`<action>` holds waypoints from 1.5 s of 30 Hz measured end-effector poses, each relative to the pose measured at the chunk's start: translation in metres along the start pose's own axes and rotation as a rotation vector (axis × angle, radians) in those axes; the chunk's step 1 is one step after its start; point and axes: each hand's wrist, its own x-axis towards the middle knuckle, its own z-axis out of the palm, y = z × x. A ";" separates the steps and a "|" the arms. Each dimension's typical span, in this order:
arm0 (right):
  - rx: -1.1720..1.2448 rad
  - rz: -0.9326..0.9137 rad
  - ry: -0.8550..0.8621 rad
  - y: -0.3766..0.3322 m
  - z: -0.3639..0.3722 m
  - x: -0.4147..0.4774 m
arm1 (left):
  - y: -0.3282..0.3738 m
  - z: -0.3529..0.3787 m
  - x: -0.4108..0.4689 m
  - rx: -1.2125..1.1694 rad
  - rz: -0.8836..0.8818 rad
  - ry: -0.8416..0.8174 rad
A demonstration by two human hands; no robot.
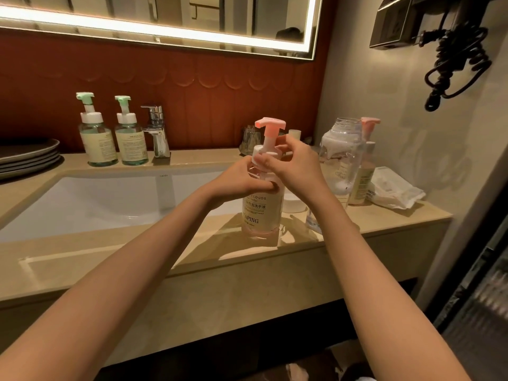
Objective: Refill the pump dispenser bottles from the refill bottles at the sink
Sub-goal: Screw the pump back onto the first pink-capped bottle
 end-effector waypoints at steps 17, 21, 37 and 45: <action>0.149 0.060 -0.128 -0.005 -0.007 0.012 | 0.003 -0.001 -0.002 0.023 -0.025 0.005; 0.194 0.061 -0.178 -0.004 -0.008 0.014 | 0.004 -0.001 -0.003 0.018 -0.021 -0.020; -0.175 0.174 0.022 -0.012 0.014 0.009 | 0.005 0.000 -0.007 -0.007 0.014 0.002; -0.345 0.199 0.109 -0.020 0.025 0.003 | -0.003 0.010 -0.003 0.032 0.027 0.155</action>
